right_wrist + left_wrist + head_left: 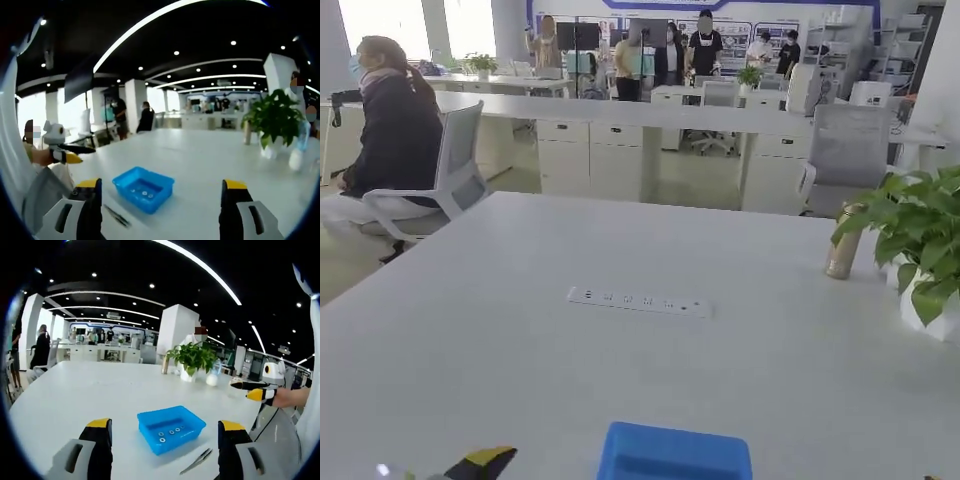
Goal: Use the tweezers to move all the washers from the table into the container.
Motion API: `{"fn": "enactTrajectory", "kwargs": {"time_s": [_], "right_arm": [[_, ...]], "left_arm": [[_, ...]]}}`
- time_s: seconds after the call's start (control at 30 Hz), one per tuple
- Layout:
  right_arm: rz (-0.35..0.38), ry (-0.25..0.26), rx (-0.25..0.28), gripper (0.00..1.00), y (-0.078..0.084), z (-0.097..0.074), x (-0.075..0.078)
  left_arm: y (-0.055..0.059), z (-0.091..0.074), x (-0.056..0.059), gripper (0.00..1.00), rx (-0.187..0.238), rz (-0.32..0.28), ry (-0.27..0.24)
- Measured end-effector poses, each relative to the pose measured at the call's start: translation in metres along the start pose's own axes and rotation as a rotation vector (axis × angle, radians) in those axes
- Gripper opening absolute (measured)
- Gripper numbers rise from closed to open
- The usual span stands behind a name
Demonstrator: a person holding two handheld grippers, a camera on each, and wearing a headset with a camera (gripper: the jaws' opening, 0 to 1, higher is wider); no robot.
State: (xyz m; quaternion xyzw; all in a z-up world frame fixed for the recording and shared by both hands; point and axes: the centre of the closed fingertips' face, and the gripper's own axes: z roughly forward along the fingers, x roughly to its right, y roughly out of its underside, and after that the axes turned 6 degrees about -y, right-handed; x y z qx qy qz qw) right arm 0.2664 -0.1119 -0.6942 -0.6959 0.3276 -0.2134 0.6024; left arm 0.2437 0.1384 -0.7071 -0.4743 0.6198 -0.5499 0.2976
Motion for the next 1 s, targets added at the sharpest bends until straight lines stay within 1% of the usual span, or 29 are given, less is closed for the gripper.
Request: {"fn": "enactTrajectory", "kwargs": {"time_s": [0.03, 0.07, 0.1, 0.13, 0.17, 0.2, 0.23, 0.27, 0.3, 0.33, 0.43, 0.57, 0.63, 0.73, 0.83, 0.9, 1.0], "right_arm": [[-0.001, -0.006, -0.007, 0.98, 0.002, -0.001, 0.000], [0.002, -0.008, 0.004, 0.99, 0.000, 0.000, 0.000], [0.006, -0.008, 0.023, 0.99, -0.003, 0.000, 0.001], [0.012, -0.008, 0.028, 0.99, -0.003, -0.001, 0.001], [0.023, -0.017, 0.036, 0.99, -0.004, 0.000, 0.001], [0.029, -0.021, 0.037, 0.99, -0.004, 0.000, 0.000], [0.032, -0.024, 0.037, 0.99, -0.004, 0.001, 0.001], [0.032, -0.026, 0.032, 0.99, -0.004, 0.003, 0.001], [0.032, -0.029, 0.020, 0.99, -0.002, 0.005, 0.002], [0.033, -0.031, 0.017, 0.99, -0.002, 0.006, 0.001], [0.037, -0.040, 0.019, 0.99, -0.003, 0.009, 0.000], [0.031, -0.046, -0.002, 0.99, 0.002, 0.013, -0.002], [0.040, -0.042, -0.013, 0.99, 0.005, 0.012, -0.002], [0.059, -0.040, -0.016, 0.99, 0.009, 0.011, -0.002], [0.063, -0.035, -0.014, 0.99, 0.010, 0.009, -0.002], [0.066, -0.033, -0.011, 0.99, 0.009, 0.007, -0.002], [0.069, -0.028, -0.009, 0.99, 0.010, 0.006, -0.002]], "left_arm": [[-0.007, -0.003, -0.006, 0.91, 0.040, -0.009, -0.042], [-0.010, -0.005, -0.009, 0.93, 0.059, -0.015, -0.063], [-0.016, -0.008, -0.014, 0.95, 0.089, -0.023, -0.094], [-0.020, -0.009, -0.016, 0.97, 0.113, -0.033, -0.111], [-0.025, -0.012, -0.019, 0.99, 0.138, -0.055, -0.121], [-0.027, -0.014, -0.019, 0.99, 0.145, -0.067, -0.119], [-0.032, -0.016, -0.021, 0.99, 0.170, -0.081, -0.128], [-0.034, -0.018, -0.024, 0.99, 0.178, -0.088, -0.134], [-0.034, -0.019, -0.025, 0.99, 0.176, -0.092, -0.134], [-0.035, -0.021, -0.027, 0.99, 0.179, -0.093, -0.145], [-0.035, -0.026, -0.033, 0.99, 0.186, -0.097, -0.169], [-0.031, -0.031, -0.036, 0.99, 0.177, -0.102, -0.187], [-0.027, -0.033, -0.040, 0.99, 0.166, -0.106, -0.202], [-0.025, -0.036, -0.044, 0.99, 0.165, -0.125, -0.212], [-0.023, -0.036, -0.044, 0.99, 0.159, -0.127, -0.214], [-0.021, -0.036, -0.044, 0.99, 0.150, -0.119, -0.213], [-0.020, -0.035, -0.042, 0.99, 0.148, -0.113, -0.211]]}}
